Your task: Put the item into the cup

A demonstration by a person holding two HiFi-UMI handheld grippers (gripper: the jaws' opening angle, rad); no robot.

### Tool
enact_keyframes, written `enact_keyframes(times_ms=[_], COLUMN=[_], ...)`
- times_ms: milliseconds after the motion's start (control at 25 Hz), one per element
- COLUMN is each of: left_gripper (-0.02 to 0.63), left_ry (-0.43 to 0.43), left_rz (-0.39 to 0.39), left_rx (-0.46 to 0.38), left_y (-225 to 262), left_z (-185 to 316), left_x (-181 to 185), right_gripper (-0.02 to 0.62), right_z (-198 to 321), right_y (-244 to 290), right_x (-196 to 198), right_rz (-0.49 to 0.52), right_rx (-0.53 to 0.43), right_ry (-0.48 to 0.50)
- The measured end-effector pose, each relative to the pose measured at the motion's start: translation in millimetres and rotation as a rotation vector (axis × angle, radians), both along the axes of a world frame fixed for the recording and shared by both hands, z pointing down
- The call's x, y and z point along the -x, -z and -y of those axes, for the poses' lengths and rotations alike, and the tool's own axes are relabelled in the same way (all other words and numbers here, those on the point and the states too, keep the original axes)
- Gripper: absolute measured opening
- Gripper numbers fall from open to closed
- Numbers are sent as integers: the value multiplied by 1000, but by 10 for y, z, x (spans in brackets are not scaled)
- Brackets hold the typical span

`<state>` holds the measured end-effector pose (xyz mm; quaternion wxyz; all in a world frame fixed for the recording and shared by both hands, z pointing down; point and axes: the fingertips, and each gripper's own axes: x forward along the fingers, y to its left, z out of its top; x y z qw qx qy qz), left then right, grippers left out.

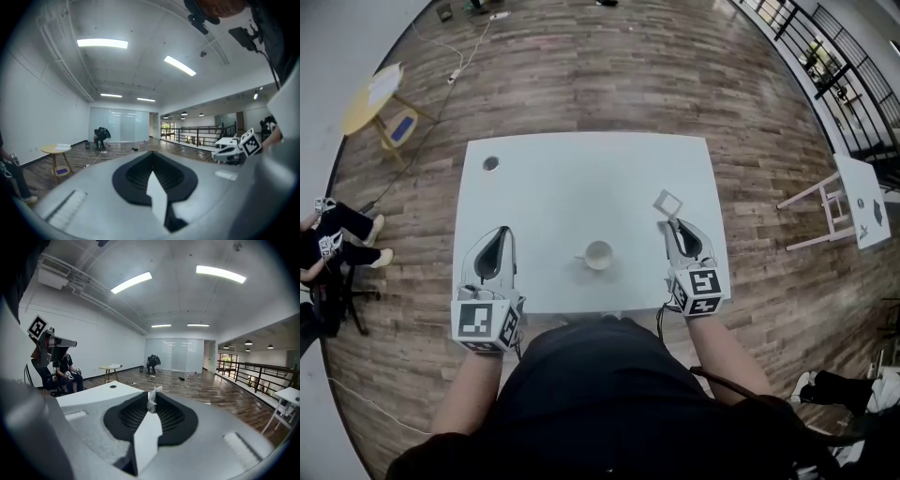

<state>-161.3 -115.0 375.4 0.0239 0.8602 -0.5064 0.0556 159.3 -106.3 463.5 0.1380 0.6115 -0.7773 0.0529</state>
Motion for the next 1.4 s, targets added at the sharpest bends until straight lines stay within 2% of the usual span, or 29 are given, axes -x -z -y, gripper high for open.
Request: enact_keyframes(times_ms=[240,520,800,1400], left_gripper=[8,8,8,8], left_ry=[-9,-2,44,182], left_rz=[-7,-11,-26,-16], left_rx=[-9,9,10,17], left_y=[-4,-61,-12,-38], left_z=[14,3,-7,-176], left_x=[-43,-69,94,691], right_gripper=[61,61,61,61], right_z=[-85,-80,-43,96], right_y=[117,96,60,93], right_x=[-17,61,319,1119], right_rz=[-22,-28,7,40], right_rx=[-37,-30,-22,-37], right_ry=[-4,24,81,261])
